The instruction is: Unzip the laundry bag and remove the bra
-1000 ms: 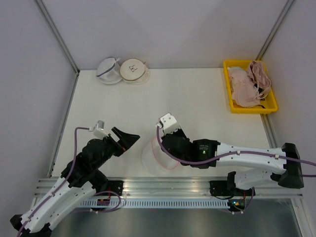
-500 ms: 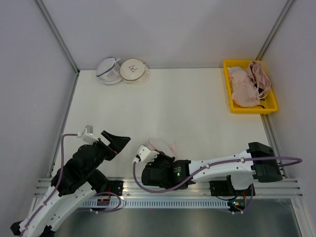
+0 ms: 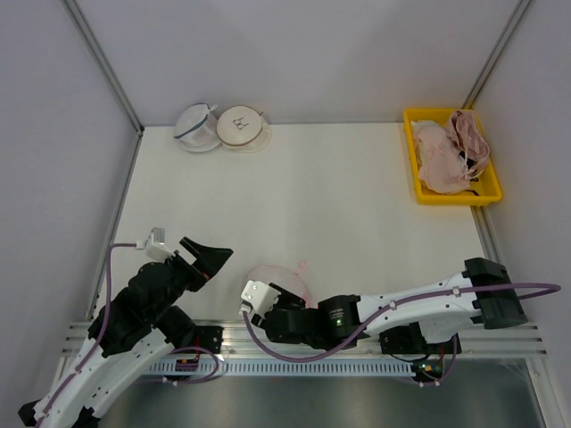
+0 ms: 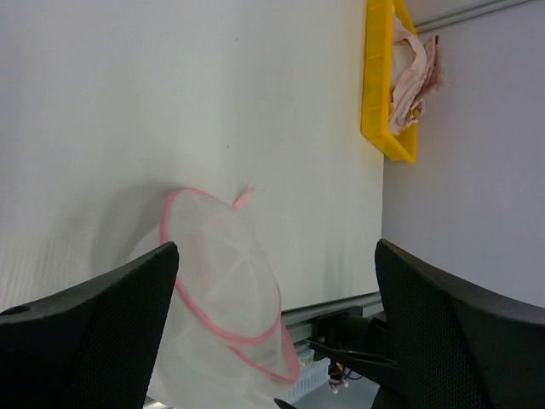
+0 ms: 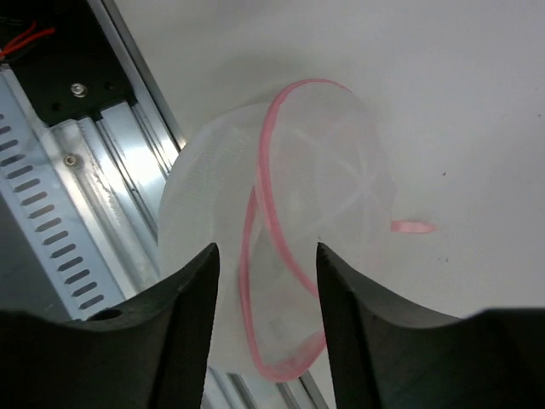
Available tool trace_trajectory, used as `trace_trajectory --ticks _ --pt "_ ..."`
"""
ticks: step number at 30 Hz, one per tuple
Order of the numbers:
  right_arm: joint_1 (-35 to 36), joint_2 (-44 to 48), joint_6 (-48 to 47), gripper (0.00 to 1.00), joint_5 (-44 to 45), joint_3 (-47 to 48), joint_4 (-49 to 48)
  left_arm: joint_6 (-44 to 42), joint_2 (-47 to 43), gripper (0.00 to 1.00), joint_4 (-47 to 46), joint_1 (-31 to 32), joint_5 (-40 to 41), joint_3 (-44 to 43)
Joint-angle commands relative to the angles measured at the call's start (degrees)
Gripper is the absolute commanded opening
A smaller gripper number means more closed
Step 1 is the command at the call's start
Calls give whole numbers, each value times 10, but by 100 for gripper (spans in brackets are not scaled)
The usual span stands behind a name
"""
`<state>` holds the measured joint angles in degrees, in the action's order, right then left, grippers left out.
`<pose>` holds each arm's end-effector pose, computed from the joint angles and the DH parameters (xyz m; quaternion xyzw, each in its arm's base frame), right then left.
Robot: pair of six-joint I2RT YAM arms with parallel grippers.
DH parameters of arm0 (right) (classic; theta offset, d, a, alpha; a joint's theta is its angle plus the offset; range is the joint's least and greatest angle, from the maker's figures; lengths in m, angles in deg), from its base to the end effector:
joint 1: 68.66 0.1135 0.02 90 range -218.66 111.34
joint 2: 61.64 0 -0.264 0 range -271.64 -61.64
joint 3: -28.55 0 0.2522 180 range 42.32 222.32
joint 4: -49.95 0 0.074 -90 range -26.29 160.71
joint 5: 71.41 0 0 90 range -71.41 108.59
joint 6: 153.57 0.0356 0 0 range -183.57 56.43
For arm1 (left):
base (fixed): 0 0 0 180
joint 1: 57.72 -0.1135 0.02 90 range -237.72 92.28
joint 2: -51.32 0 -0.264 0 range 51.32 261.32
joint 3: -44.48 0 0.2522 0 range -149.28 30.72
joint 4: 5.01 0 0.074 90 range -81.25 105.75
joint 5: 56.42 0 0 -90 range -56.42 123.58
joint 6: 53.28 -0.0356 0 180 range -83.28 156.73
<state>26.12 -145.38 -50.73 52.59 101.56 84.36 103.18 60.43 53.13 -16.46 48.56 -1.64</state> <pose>-0.0062 0.3126 0.2556 -0.4953 0.7406 0.1349 0.4336 0.0525 -0.0339 0.2680 -0.2503 0.7820 -0.3894 0.4175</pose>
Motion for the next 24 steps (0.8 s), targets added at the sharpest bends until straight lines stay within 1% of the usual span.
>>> trace_trajectory --ticks 1,2,5,6,7,8,9,10,12,13,15,16,17,19,20,24 --pt "2 72 17 57 -40 -19 -52 0 19 99 -5 1 -26 -21" --pt "3 79 28 59 -25 -19 -42 -3 28 100 -10 1 -37 -20" --pt "1 101 59 60 90 -9 11 -12 63 99 -31 1 -92 -18" --pt "1 112 92 64 127 -4 31 -12 71 99 -34 1 -102 -17" --pt "-5 118 110 68 199 -2 67 -14 82 99 -37 1 -119 -16" --pt "-11 125 126 80 225 3 87 -16 85 99 -41 1 -126 -15" --pt "-18 138 160 81 241 4 106 -17 86 99 -44 1 -134 -10" --pt "-44 146 172 82 255 6 140 -16 87 99 -53 1 -147 -5" --pt "-72 171 191 98 255 1 156 -19 81 99 -69 1 -170 6" --pt "-92 183 193 98 252 -5 153 -29 79 99 -95 1 -195 18" --pt "-100 229 194 98 252 -25 147 -45 63 99 -123 1 -223 36" --pt "-103 246 200 98 253 -31 145 -67 54 99 -151 1 -244 41" --pt "-104 281 201 98 256 -42 145 -79 31 100 -159 1 -248 44" --pt "-106 316 207 98 261 -54 153 -106 6 99 -167 1 -247 48" --pt "-107 354 204 98 253 -60 152 -113 -15 99 -170 1 -247 48" --pt "-106 432 185 98 210 -68 146 -153 -17 100 -167 1 -240 25"
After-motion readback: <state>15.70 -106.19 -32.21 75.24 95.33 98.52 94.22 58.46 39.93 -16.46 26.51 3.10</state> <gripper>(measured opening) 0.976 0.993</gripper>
